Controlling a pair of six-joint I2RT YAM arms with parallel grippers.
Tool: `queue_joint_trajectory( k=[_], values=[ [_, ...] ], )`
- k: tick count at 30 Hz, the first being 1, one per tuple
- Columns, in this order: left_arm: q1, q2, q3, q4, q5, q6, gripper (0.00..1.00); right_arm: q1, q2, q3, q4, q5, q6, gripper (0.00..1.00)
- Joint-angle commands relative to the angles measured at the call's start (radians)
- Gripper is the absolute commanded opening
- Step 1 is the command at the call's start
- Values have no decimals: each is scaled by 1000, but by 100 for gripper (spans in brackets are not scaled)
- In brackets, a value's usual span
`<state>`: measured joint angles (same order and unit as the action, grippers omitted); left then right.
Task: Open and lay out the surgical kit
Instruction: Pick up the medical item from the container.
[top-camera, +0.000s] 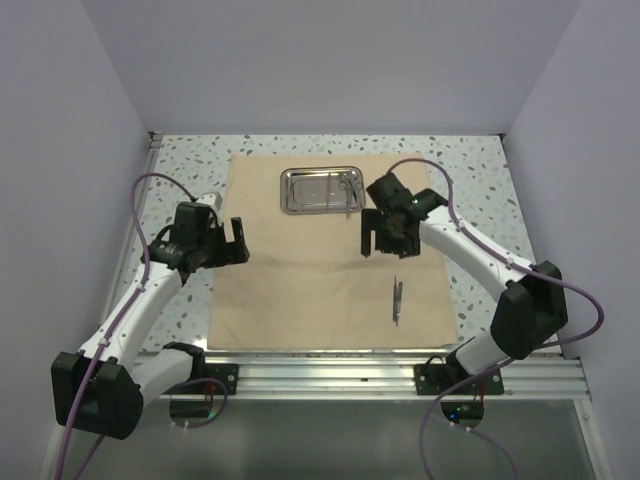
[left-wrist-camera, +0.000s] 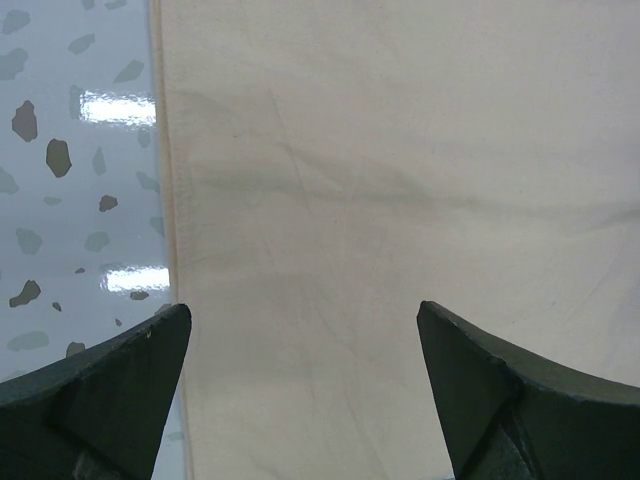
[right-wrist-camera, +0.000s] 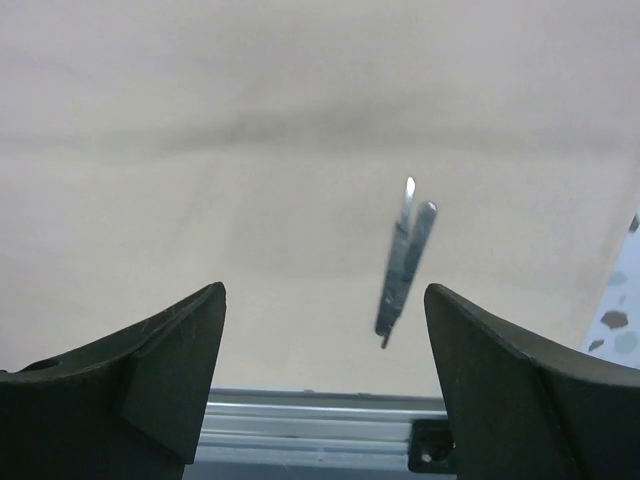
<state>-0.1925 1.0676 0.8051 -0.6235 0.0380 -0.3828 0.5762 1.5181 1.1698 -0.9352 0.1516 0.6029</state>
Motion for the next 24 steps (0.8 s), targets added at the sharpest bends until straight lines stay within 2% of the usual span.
queue_joint_trajectory(
  k=[1, 7, 11, 15, 18, 24],
  values=[
    [-5, -9, -3, 19, -21, -13, 100, 2, 57, 259, -34, 60, -78, 84],
    [-5, -12, -3, 18, -32, -18, 100, 2, 331, 618, 19, 16, -161, 83],
    [-5, -17, -3, 16, -33, -19, 100, 4, 622, 851, 15, -1, -178, 82],
    [-5, -29, -3, 16, -33, -22, 100, 2, 843, 1146, -27, -21, -166, 79],
    [-7, -37, -4, 13, -33, -25, 100, 4, 945, 1257, -33, -20, -154, 79],
    [-13, -31, -4, 13, -61, -25, 100, 1, 1001, 1269, 30, 14, -138, 76]
  ],
)
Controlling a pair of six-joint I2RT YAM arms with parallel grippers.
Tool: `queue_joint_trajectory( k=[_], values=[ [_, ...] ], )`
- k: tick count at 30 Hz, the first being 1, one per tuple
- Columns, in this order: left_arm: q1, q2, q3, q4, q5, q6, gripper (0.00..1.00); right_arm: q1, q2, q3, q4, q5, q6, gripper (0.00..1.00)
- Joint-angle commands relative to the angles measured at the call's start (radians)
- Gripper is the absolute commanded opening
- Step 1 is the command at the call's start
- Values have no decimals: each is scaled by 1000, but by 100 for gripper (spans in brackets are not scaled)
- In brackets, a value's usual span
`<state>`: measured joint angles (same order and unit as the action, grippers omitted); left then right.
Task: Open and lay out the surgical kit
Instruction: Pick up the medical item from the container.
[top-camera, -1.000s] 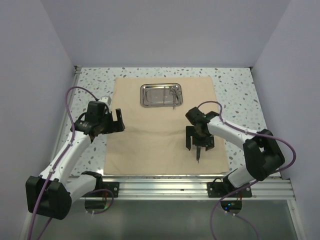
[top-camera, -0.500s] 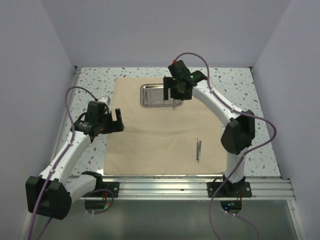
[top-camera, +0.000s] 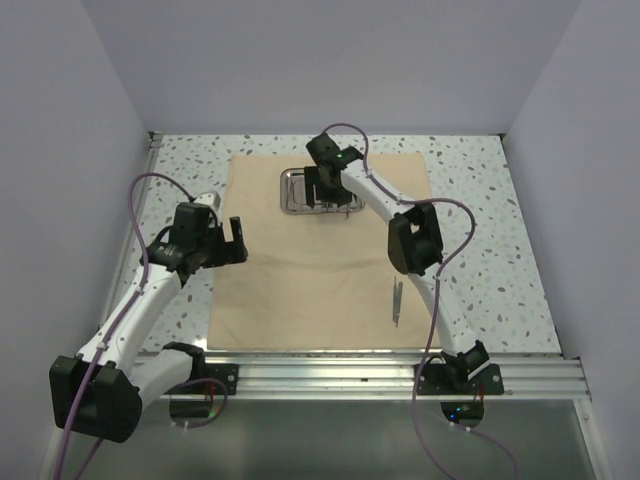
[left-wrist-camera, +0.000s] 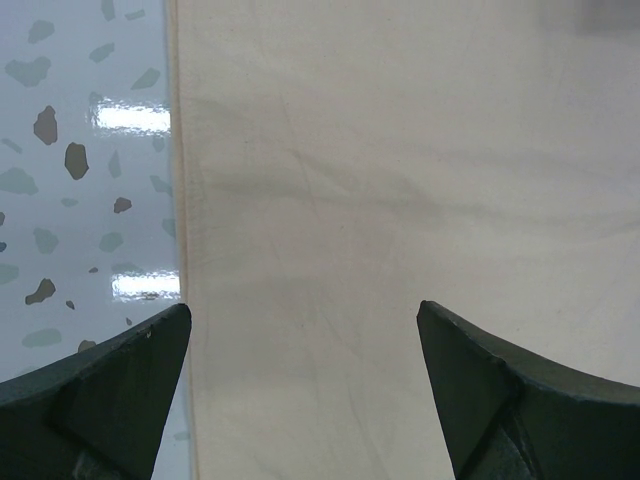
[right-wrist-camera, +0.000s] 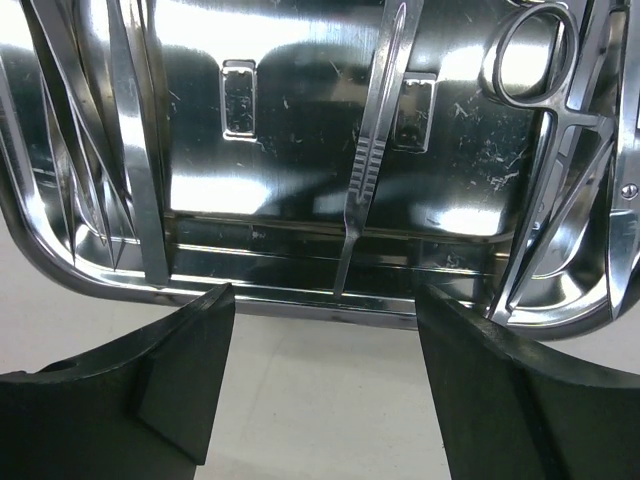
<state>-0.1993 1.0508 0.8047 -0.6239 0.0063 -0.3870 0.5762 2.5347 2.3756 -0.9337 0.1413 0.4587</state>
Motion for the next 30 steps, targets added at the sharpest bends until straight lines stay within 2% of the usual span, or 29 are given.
queue_joint_trajectory(
  k=[1, 5, 8, 16, 19, 20, 25, 28, 30],
  values=[
    [-6, -14, -4, 13, -29, -23, 100, -1, -8, 62, 39, 30, 6, 76],
    [-6, -6, -4, 13, -31, -21, 100, -3, 25, 65, 46, 27, 17, 72],
    [-6, 2, -2, 13, -34, -21, 100, -3, 41, 51, 47, 24, 26, 65],
    [-6, 8, -1, 12, -39, -24, 100, -3, 56, -24, 49, 43, 44, 58],
    [-6, 11, -1, 13, -37, -23, 100, -4, 62, -36, 52, 55, 46, 51],
    [-6, 12, -1, 12, -35, -23, 100, -4, 65, -33, 52, 57, 46, 43],
    [-6, 14, 1, 13, -35, -23, 100, -4, 78, -27, 35, 72, 63, 22],
    [-6, 12, -1, 12, -37, -21, 100, -3, 82, -29, 16, 105, 57, 19],
    [-6, 8, -1, 13, -39, -23, 100, -2, 87, -33, -7, 124, 52, 13]
  ],
)
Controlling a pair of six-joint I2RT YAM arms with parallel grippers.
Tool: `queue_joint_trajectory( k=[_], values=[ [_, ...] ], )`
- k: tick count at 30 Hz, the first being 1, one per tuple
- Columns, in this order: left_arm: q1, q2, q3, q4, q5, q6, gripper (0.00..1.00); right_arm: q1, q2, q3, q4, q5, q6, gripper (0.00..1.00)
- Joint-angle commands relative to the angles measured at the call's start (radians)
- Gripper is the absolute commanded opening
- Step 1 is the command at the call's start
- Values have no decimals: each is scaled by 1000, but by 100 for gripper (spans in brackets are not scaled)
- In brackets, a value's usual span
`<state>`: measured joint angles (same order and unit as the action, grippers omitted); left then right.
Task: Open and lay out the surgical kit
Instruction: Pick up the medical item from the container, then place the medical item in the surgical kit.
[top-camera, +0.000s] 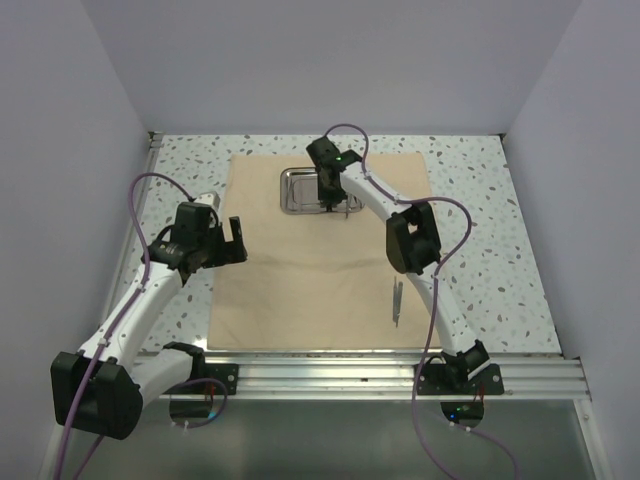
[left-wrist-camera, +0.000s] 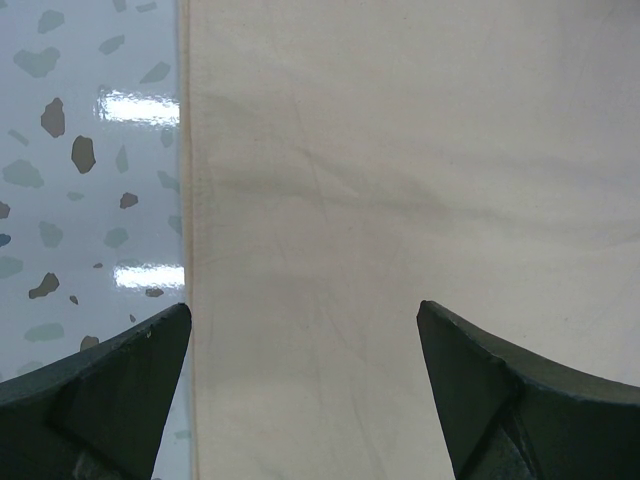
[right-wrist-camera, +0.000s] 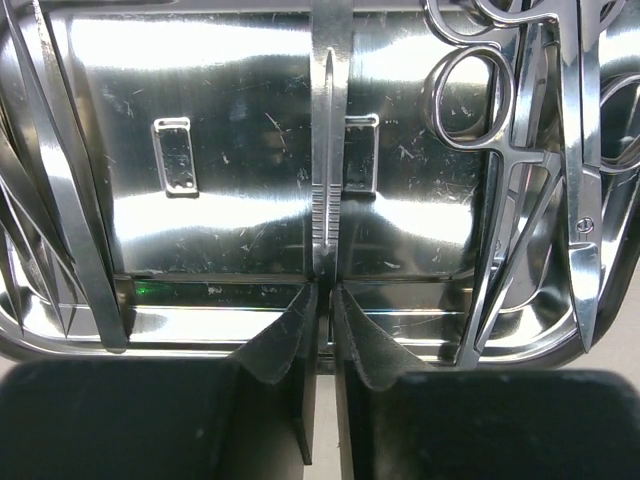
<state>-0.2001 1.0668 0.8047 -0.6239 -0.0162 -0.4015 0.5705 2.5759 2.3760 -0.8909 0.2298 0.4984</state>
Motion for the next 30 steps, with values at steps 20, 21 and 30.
queue_joint_trajectory(
  k=[20, 21, 30],
  values=[
    [-5, -8, -1, 15, -18, -7, 100, 5, -190, -24, -52, 36, -27, 0],
    [-5, -8, -1, 15, -19, -7, 100, 5, -212, -31, -54, 34, -34, 0],
    [-5, -10, -2, 13, -18, -7, 100, 5, -468, -236, -45, 39, -55, 0]
  ],
)
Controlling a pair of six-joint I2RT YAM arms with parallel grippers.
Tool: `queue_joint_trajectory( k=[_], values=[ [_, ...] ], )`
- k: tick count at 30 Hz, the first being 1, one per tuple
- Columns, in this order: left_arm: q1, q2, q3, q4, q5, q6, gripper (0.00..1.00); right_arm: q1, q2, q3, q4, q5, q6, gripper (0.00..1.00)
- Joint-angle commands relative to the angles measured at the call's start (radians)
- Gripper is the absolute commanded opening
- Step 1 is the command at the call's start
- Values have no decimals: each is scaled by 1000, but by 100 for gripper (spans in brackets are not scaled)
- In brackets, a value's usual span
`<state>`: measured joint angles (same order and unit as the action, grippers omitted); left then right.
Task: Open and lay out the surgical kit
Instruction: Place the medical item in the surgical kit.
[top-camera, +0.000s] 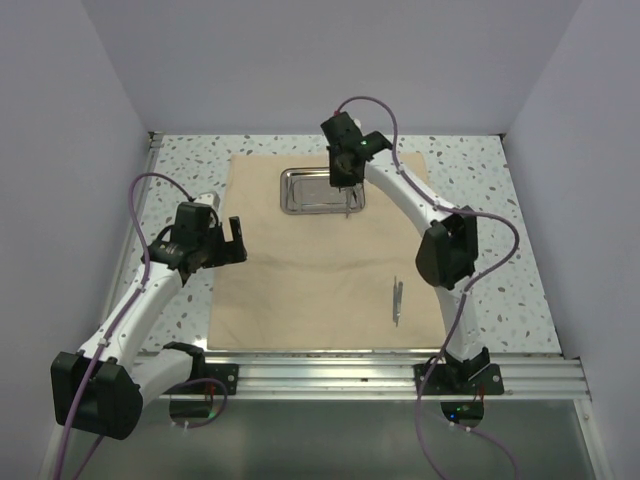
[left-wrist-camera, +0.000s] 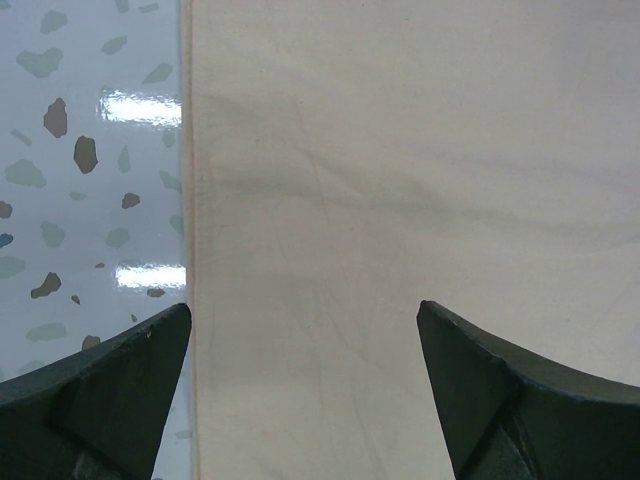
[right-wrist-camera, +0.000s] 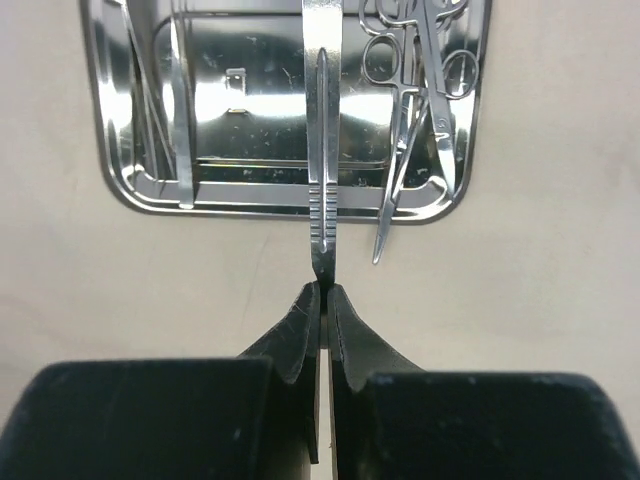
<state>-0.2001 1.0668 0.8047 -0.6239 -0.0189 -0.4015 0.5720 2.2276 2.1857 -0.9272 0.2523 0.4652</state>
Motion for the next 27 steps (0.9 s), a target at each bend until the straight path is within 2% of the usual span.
queue_joint_trajectory(
  k=[1, 4, 5, 7, 10, 13, 16, 19, 21, 27],
  values=[
    [-5, -11, -2, 15, -15, -7, 100, 2, -147, -72, -13, 18, -19, 0],
    [-5, -8, -1, 12, -16, -7, 100, 3, -305, -274, 4, 18, 0, 0],
    [-7, -7, 2, 12, -16, -7, 100, 3, -362, -417, 13, 19, 16, 0],
    [-5, -2, 8, 12, -12, -7, 100, 3, -515, -564, 27, 22, 36, 0],
    [-5, 12, 43, 13, 10, 15, 100, 3, -707, -896, 21, 19, 85, 0],
    [-9, 54, 114, 21, -13, 33, 100, 3, -872, -1085, -16, 4, 139, 0],
    [-12, 139, 186, 55, -30, 44, 100, 3, -1001, -1202, -47, -19, 181, 0],
    [-16, 237, 259, 107, -30, 55, 100, 3, -1054, -1271, -41, -47, 201, 0],
    [-22, 295, 309, 122, -36, 70, 100, 3, -1054, -1288, -23, -70, 201, 0],
    [-35, 562, 582, 113, -44, 102, 100, 3, -1036, -1299, 2, -168, 184, 0]
  ],
)
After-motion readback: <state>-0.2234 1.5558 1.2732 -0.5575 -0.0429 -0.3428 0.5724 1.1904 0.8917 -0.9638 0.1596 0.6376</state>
